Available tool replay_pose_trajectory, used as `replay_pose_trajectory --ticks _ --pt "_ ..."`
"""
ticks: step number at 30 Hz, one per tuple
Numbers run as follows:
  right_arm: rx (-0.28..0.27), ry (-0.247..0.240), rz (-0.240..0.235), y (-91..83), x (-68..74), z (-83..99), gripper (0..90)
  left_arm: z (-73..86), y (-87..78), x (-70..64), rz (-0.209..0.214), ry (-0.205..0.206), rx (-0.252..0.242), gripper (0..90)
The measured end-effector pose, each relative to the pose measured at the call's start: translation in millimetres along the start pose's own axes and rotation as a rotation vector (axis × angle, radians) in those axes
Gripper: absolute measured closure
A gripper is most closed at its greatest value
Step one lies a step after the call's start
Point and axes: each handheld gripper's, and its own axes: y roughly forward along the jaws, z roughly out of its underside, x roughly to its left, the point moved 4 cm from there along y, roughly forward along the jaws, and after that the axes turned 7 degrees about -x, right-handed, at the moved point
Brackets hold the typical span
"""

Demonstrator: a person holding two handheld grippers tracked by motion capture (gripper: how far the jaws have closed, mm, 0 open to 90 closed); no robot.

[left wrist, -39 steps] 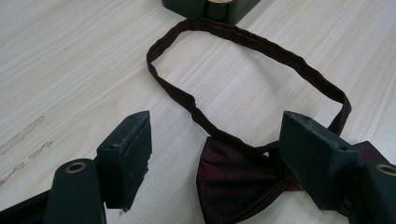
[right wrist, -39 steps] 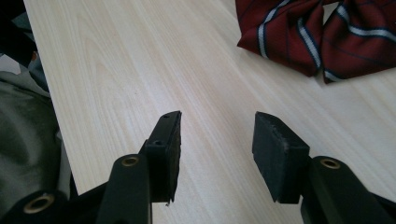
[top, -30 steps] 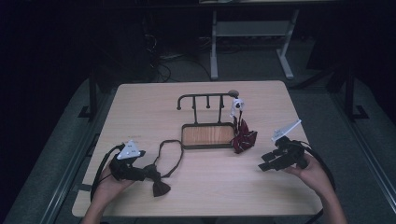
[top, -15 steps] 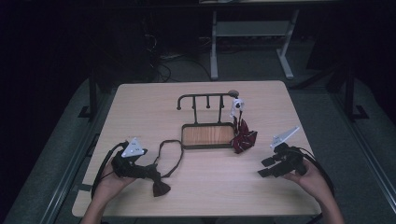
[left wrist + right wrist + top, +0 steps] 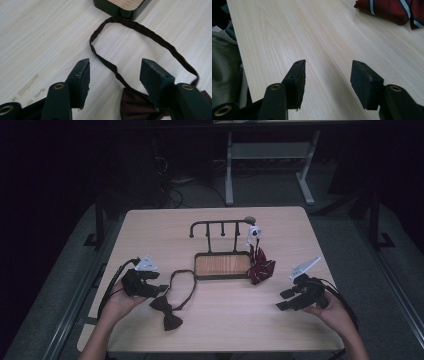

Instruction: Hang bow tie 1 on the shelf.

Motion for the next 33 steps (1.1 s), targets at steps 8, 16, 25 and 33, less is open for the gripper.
replay_pose_trajectory --ticks 8,16,25,33 --pt "-0.001 -0.007 0.001 -0.2 0.3 -0.4 45.3 -17.2 14.8 8.3 0.008 0.01 0.08 43.5" --pt "-0.001 -0.006 0.002 -1.0 -0.5 0.1 45.3 -28.6 29.5 17.7 0.022 0.012 0.135 48.7" --pt "-0.012 -0.003 0.003 -2.9 -1.6 0.6 45.4 -29.3 49.4 30.5 0.016 -0.018 0.198 55.1" --pt "-0.009 -0.007 0.002 -2.5 -1.5 0.6 45.3 -24.6 63.8 36.4 0.01 -0.045 0.258 59.2"
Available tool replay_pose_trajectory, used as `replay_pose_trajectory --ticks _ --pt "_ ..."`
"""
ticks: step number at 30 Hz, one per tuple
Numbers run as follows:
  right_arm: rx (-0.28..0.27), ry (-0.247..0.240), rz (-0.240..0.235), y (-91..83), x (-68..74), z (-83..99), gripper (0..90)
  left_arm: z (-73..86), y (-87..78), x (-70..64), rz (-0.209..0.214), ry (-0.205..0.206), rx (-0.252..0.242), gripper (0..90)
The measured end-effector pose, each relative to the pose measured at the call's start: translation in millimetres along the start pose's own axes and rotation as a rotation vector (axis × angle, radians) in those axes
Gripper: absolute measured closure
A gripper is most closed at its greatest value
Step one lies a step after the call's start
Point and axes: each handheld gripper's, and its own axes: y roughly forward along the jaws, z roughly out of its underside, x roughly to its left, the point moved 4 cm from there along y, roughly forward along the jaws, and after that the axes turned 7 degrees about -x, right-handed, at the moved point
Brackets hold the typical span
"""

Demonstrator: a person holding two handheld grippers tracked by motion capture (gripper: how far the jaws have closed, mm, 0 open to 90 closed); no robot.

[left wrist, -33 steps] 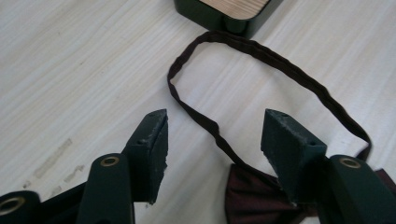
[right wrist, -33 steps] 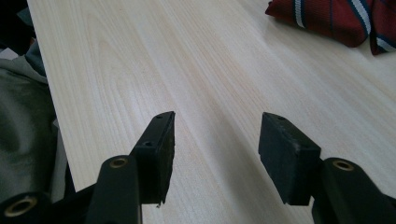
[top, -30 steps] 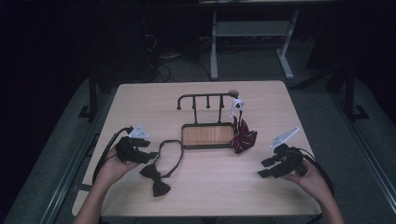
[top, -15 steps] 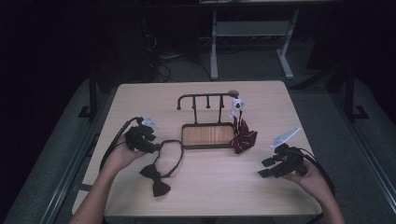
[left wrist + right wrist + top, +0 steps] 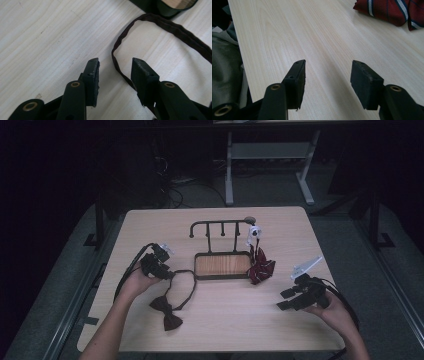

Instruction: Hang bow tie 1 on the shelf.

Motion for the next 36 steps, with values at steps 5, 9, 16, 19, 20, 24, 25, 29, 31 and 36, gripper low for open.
replay_pose_trajectory --ticks 5,9,16,19,20,24,25,29,31,36 --pt "-0.001 0.002 0.001 -0.9 0.2 0.2 45.2 -0.2 6.7 2.3 -0.004 -0.051 0.012 65.7" --pt "-0.006 0.001 0.0 -2.1 -0.2 0.3 45.2 -1.0 8.4 2.2 0.007 -0.055 0.017 66.9" --pt "-0.002 -0.003 -0.004 -0.9 0.8 0.2 45.3 -4.0 14.0 1.0 0.015 -0.063 0.027 70.1" --pt "-0.006 -0.003 -0.005 -1.7 0.5 0.3 45.3 -6.2 12.4 1.1 0.02 -0.068 0.016 70.0" --pt "-0.006 -0.003 -0.005 -1.7 0.5 0.4 45.3 -6.7 12.0 0.9 0.02 -0.071 0.013 69.9" --pt "-0.004 0.0 -0.006 -1.2 0.5 0.4 45.3 -7.7 11.6 0.1 0.023 -0.069 0.011 69.4" --pt "-0.003 0.001 -0.005 -0.9 0.6 0.4 45.3 -7.4 11.9 0.6 0.026 -0.061 0.02 69.4" --pt "-0.002 -0.005 -0.007 -0.1 0.9 0.1 45.3 -7.5 14.5 0.4 0.029 -0.071 0.019 69.4" --pt "-0.002 -0.004 -0.007 -0.2 1.0 0.2 45.3 -8.0 14.6 0.8 0.033 -0.064 0.025 69.4" --pt "0.0 -0.002 -0.003 -0.1 0.7 0.5 45.3 -10.8 14.9 1.4 0.029 -0.076 0.019 69.5"
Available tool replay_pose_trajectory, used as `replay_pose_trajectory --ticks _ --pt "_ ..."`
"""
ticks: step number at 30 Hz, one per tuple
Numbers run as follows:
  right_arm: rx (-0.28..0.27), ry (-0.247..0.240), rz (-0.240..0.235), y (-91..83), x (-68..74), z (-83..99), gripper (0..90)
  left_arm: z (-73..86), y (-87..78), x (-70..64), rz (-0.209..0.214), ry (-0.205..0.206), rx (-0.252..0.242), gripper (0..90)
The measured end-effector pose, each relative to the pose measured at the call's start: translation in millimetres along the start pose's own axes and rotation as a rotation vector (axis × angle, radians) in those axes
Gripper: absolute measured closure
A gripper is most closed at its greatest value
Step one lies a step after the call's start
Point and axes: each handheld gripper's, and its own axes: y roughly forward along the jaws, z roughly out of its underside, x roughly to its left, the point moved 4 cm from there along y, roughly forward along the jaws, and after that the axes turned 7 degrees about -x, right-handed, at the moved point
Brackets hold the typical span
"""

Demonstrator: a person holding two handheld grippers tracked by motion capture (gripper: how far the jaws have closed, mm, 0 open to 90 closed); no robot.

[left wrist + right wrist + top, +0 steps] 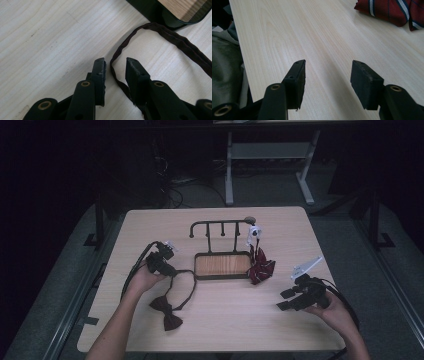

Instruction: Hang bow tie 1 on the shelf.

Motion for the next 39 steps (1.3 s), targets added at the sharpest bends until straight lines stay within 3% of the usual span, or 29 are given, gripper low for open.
replay_pose_trajectory --ticks 6,11,13,21,27,39 --pt "-0.001 -0.004 -0.001 -0.1 0.8 -0.3 45.5 2.8 5.8 2.0 0.009 -0.009 0.032 71.7" --pt "-0.003 -0.003 0.001 -1.1 0.7 -0.2 45.6 4.0 6.2 2.6 0.018 0.003 0.048 83.8" --pt "-0.006 -0.001 -0.001 -1.1 1.3 -1.1 45.5 4.8 6.8 1.7 0.025 0.031 0.068 88.8" --pt "-0.019 -0.008 0.004 -2.6 2.1 -2.2 45.9 6.1 3.2 -0.5 0.037 0.036 0.068 89.8" --pt "-0.019 -0.009 0.002 -1.6 1.7 -2.4 46.0 9.6 -18.9 -2.9 0.06 0.046 0.022 89.9" --pt "-0.019 -0.007 -0.004 1.2 1.7 -3.6 46.0 14.7 -50.4 -7.6 0.102 0.074 -0.007 89.9"
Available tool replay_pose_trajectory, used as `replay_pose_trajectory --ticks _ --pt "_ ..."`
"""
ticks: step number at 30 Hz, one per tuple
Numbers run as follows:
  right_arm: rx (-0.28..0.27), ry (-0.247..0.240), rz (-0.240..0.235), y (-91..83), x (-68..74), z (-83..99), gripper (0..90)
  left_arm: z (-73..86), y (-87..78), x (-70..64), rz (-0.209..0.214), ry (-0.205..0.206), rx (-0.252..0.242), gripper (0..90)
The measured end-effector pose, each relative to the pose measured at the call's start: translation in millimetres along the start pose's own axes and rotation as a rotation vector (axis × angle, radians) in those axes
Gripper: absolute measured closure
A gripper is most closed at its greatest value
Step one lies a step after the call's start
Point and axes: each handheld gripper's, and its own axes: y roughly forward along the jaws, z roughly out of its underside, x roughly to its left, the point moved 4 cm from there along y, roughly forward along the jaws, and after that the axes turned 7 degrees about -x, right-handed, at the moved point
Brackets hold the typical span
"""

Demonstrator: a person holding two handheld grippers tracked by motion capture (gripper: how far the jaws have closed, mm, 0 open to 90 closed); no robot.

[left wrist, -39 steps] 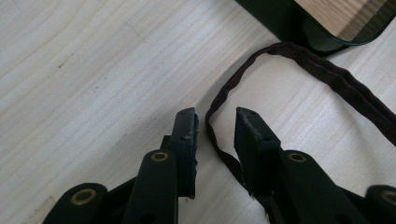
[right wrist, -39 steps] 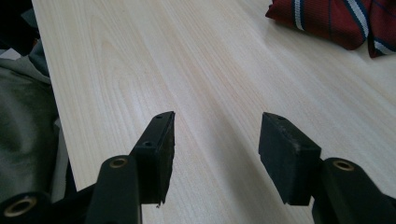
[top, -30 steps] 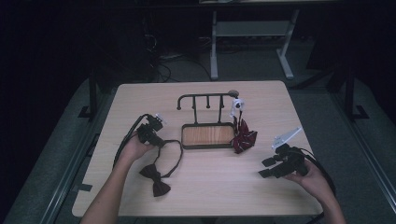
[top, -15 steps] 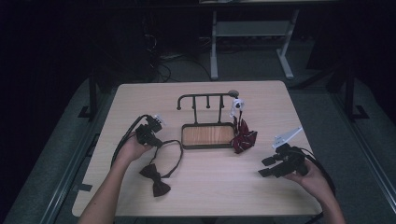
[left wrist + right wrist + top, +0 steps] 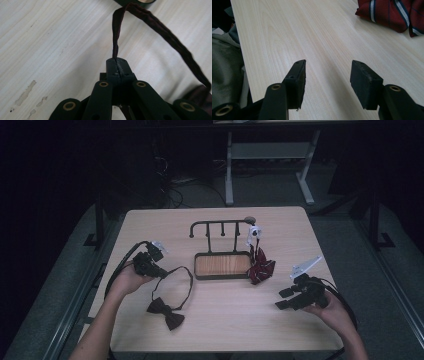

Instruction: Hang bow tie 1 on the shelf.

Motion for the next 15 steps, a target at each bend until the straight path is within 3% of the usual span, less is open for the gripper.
replay_pose_trajectory --ticks 5,15 --pt "-0.003 0.007 0.003 0.3 -0.3 0.4 46.0 -0.9 -7.6 -2.0 0.028 0.01 -0.005 89.9" --pt "-0.002 0.007 0.007 -0.3 -1.8 0.8 46.1 -6.6 -20.5 -5.8 0.04 0.04 0.005 89.9"
